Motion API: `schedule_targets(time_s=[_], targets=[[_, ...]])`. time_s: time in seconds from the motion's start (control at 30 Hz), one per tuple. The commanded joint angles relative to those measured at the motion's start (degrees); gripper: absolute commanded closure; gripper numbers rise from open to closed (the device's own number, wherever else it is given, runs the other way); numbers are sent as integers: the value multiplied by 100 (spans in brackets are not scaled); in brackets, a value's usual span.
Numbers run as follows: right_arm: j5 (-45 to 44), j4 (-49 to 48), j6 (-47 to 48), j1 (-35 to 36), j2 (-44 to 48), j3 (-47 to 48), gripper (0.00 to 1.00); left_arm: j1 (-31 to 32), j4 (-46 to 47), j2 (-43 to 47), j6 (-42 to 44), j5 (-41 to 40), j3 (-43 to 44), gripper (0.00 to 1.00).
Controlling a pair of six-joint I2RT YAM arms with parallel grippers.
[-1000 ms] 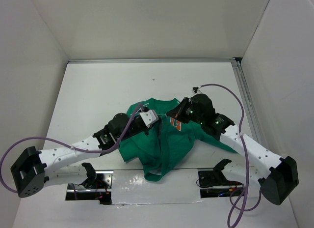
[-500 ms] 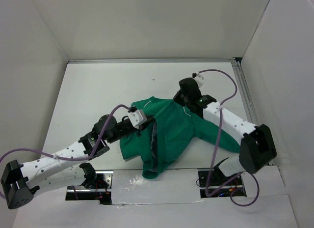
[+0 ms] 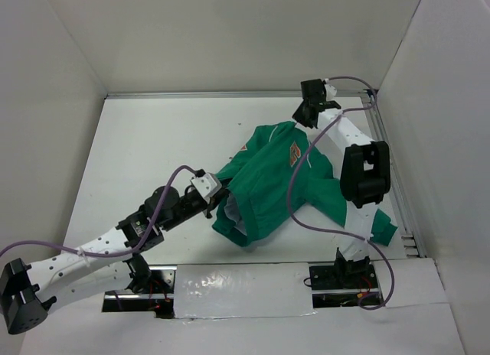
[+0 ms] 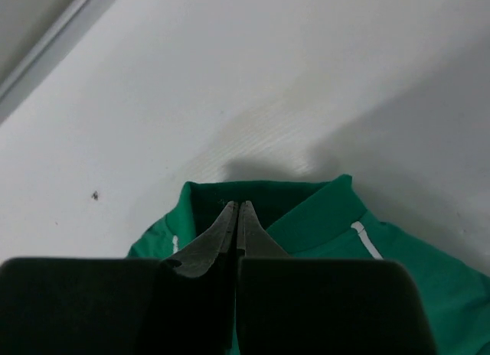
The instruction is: Zip up the jacket
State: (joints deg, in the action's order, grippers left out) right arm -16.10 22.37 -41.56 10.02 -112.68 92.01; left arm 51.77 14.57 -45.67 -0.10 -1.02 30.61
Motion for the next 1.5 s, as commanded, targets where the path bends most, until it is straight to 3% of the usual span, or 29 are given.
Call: schedule_targets(time_s=[0.0,0.03,0.17,0.2,0.23,0.27,0.3,0.33,0.37,0.57,0.7,0.8,0.93,1.03,1.13,1.3,1.47], targets=[[-1229,-824,683,-695,-771,1071,100,123,206,314,-534,654,138,100],[-1142,-718,728,-721,-912,1639,100,123,-4,270,-605,777,147,100],[-387,-928,1220,-659,-1185,1926,100,123,-699,-117,-1149,1235,156,100],[-29,-849,1299,-659,-1221,2039,100,114,-823,-170,-1290,1253,147,93],[166,-796,1300,-694,-1264,2084,100,114,-1033,-283,-1517,1314,138,84],[638,-752,1300,-721,-1274,2111,81,123,-1157,-319,-1563,1462,164,71],[887,-769,1361,-747,-1265,2076,63,123,-1315,-363,-1720,1464,199,38],[1063,-787,1361,-765,-1187,2023,50,123,-1438,-425,-1800,1455,243,21],[1204,-804,1396,-791,-1116,1901,26,114,-1857,-460,-1853,1412,331,1],[1478,-909,1388,-782,-54,735,0,114,-2678,-653,-2766,973,700,1],[1434,-945,1195,-800,1008,-287,0,-105,-3073,-1214,-3233,174,1261,1],[1452,-1164,1106,-817,1851,-1288,0,-701,-3617,-1854,-3610,137,2069,1],[1258,-1139,931,-949,2951,-2570,0,-2035,-4400,-2647,-3936,267,3325,1],[1257,-1033,842,-1177,3795,-3256,0,-2776,-4595,-2991,-3972,601,3731,1],[1328,-762,834,-1397,4552,-3715,0,-3496,-4279,-3001,-3770,1032,3733,1],[689,-199,930,-1530,5667,-4059,0,-4498,-4076,-2650,-3717,1569,3444,1],[424,-23,905,-1547,6556,-4481,0,-4676,-4084,-2412,-3594,1490,3250,1]])
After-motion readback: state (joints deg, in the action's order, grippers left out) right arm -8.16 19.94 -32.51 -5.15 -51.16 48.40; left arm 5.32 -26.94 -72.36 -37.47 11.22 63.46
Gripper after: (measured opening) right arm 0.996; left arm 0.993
